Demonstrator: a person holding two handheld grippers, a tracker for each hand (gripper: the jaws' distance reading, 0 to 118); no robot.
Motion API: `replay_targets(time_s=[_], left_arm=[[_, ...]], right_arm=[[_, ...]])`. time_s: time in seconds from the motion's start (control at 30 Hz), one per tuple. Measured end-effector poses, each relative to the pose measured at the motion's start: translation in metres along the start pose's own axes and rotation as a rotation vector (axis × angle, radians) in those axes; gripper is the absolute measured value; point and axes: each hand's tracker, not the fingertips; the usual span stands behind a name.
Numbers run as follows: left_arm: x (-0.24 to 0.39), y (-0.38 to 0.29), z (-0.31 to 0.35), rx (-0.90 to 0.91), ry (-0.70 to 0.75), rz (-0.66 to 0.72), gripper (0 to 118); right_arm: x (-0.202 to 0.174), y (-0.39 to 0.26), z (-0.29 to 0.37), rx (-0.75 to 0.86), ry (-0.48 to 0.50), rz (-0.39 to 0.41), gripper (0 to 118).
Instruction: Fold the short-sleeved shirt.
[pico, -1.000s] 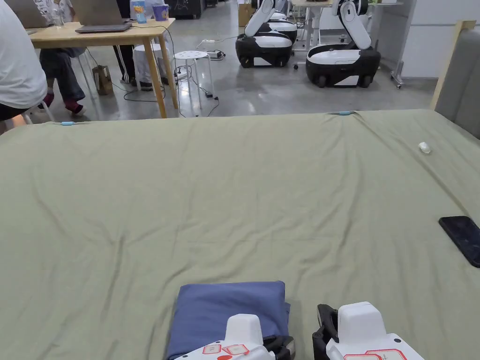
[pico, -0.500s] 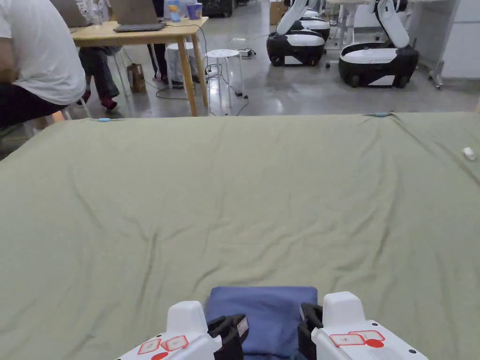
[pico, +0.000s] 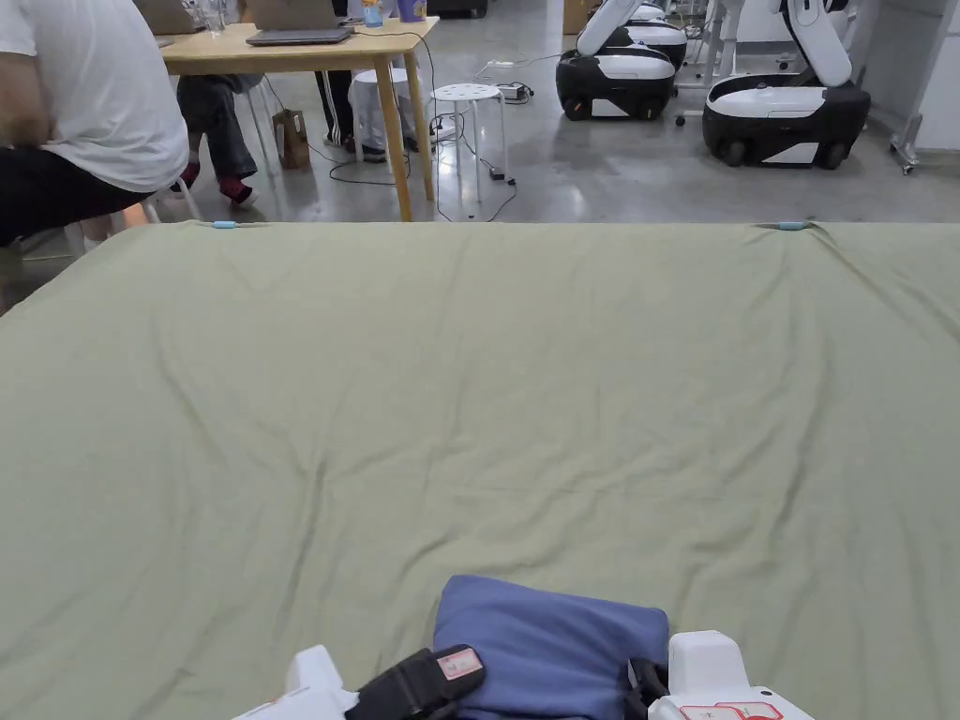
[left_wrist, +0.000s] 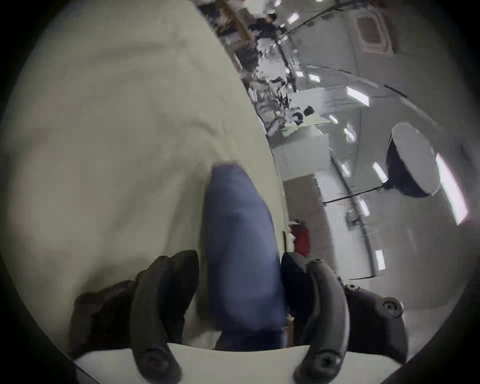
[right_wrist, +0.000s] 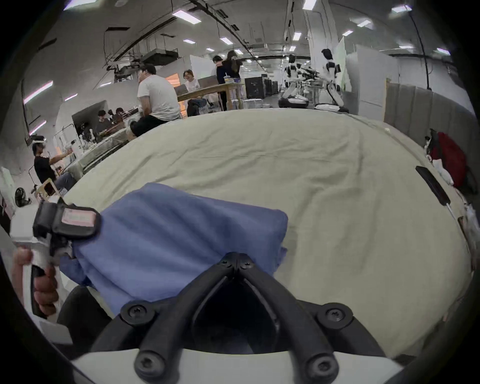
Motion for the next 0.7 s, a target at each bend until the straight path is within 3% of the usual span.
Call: replay_targets(time_s=[0.07, 0.13, 0.3, 0.33, 0.37, 0.7], left_arm=[[-0.010, -0.007, -0.020, 0.009, -0.062, 0.095, 29], [0.017, -0.023, -0.029, 0.055, -0.007, 0.096, 28], [0.061, -0.020, -0.010, 0.063, 0.112, -0.150, 23], [0.067, -0.017, -0.004, 0.065, 0.140, -0.196, 23], [0.032, -0.001, -0.003, 0.083, 0.162, -0.230, 23], [0.036, 0.086, 0.111, 0.203, 0.365, -0.419, 23]], right_arm=[[0.001, -0.001, 0.001, 0.007, 0.003, -0.008, 0], [0.001, -0.003, 0.003, 0.018, -0.005, -0.002, 0], [-0.012, 0.006, 0.012, 0.032, -0.010, 0.033, 0], [-0.019, 0.010, 0.013, 0.036, -0.006, 0.048, 0], [-0.028, 0.014, 0.013, 0.045, 0.000, 0.069, 0], [-0.129, 0.046, 0.003, 0.117, 0.106, 0.158, 0]])
